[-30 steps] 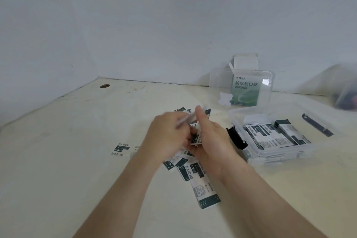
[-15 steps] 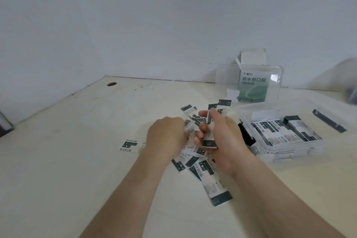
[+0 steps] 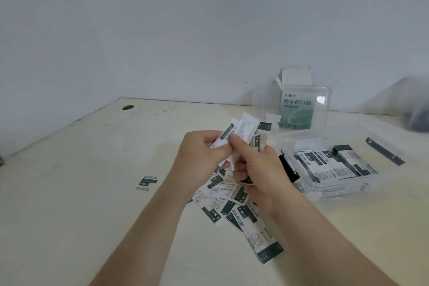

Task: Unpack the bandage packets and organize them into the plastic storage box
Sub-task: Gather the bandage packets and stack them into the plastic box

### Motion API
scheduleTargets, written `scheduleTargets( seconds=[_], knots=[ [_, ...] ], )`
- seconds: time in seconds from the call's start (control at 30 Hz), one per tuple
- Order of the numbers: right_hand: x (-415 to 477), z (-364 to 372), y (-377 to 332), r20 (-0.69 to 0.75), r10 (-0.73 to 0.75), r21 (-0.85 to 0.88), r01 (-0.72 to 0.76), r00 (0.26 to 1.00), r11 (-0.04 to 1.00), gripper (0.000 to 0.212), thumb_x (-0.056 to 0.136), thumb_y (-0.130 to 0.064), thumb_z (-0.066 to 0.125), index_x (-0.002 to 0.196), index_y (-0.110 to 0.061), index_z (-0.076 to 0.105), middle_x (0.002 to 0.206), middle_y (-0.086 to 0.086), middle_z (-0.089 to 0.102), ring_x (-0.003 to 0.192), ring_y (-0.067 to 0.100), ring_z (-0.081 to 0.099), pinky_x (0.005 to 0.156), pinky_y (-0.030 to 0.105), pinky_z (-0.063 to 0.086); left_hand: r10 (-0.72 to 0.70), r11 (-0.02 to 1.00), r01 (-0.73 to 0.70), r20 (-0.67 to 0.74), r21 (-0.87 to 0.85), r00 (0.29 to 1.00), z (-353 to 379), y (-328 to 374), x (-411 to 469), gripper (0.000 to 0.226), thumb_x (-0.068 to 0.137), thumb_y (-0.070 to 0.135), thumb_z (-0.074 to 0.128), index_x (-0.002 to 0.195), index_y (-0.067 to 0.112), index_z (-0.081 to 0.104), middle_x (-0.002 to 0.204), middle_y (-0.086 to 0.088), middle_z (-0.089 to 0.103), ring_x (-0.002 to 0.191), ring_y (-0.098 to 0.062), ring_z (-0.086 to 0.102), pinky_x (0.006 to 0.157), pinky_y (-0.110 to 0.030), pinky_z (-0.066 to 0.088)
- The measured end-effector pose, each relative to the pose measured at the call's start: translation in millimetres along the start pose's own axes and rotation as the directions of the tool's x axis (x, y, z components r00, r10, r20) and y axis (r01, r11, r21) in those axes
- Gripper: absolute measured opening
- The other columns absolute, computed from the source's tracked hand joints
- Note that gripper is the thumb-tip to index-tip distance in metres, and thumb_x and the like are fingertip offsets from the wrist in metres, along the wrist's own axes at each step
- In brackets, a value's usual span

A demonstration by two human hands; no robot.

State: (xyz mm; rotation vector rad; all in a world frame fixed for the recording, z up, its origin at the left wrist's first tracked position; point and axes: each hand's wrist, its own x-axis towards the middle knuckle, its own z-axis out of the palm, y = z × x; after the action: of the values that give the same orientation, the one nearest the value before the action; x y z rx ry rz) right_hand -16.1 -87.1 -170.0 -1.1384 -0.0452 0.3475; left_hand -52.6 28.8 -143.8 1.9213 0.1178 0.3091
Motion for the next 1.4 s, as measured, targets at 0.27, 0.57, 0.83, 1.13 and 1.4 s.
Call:
scheduleTargets(
  seconds=[0.27,0.57,0.83,1.13,1.4],
  knots=[
    [0.4,1.8,-5.6,-0.035,0.158,0.127,-0.153,0.987,0.98,0.041,0.092,-0.053,0.055,0.102,-0.014,0.064,0.081,0.007,0.053,0.052,0.012,0.046,0.04,0.021,0.025,0.25,0.943,-0.21,-0.135,0.256,0.959,12.3,1.9,-3.2,0.021,0.092,0.02,0.057,0.103,0.031,0.071,0.076,0.008,0.072,0.063,-0.012,0.069,0.065,-0.038,0.058],
    [1.5,-3.1,-5.5,0.11,0.098,0.186,-0.117,0.989,0.976,0.043,0.093,-0.053,0.052,0.085,-0.012,0.062,0.065,0.005,0.057,0.049,0.013,0.054,0.043,0.021,0.037,0.364,0.856,-0.35,0.037,0.38,0.931,21.5,3.4,-10.9,0.017,0.095,0.029,0.052,0.087,0.021,0.065,0.068,0.002,0.063,0.062,-0.015,0.061,0.058,-0.034,0.049],
    [8.9,-2.6,1.2,0.167,0.146,0.273,-0.188,0.975,0.944,0.066,0.083,-0.07,0.05,0.113,-0.013,0.065,0.097,0.009,0.068,0.075,0.023,0.061,0.057,0.026,0.037,0.112,0.986,-0.098,-0.108,0.132,0.988,20.1,12.0,-12.3,0.02,0.092,0.019,0.064,0.109,0.025,0.071,0.087,0.012,0.071,0.052,-0.005,0.068,0.046,-0.011,0.047],
    [7.5,-1.5,-3.6,-0.008,0.145,0.258,-0.138,0.989,0.956,0.04,0.095,-0.052,0.051,0.104,-0.014,0.061,0.068,0.002,0.05,0.049,0.01,0.039,0.036,0.019,0.023,0.431,0.86,-0.272,-0.332,0.431,0.839,3.1,6.8,-6.5,0.022,0.084,0.019,0.069,0.106,0.021,0.072,0.077,0.009,0.072,0.057,-0.014,0.063,0.053,-0.027,0.051],
    [7.1,-4.2,1.0,0.103,0.099,0.237,-0.121,0.99,0.964,0.057,0.085,-0.07,0.049,0.083,-0.014,0.064,0.08,0.008,0.063,0.086,0.025,0.064,0.083,0.037,0.047,0.252,0.881,-0.246,0.038,0.404,0.967,32.8,2.2,-10.5,0.02,0.095,0.029,0.051,0.109,0.032,0.064,0.083,0.009,0.069,0.074,-0.009,0.064,0.068,-0.036,0.053]
  ],
)
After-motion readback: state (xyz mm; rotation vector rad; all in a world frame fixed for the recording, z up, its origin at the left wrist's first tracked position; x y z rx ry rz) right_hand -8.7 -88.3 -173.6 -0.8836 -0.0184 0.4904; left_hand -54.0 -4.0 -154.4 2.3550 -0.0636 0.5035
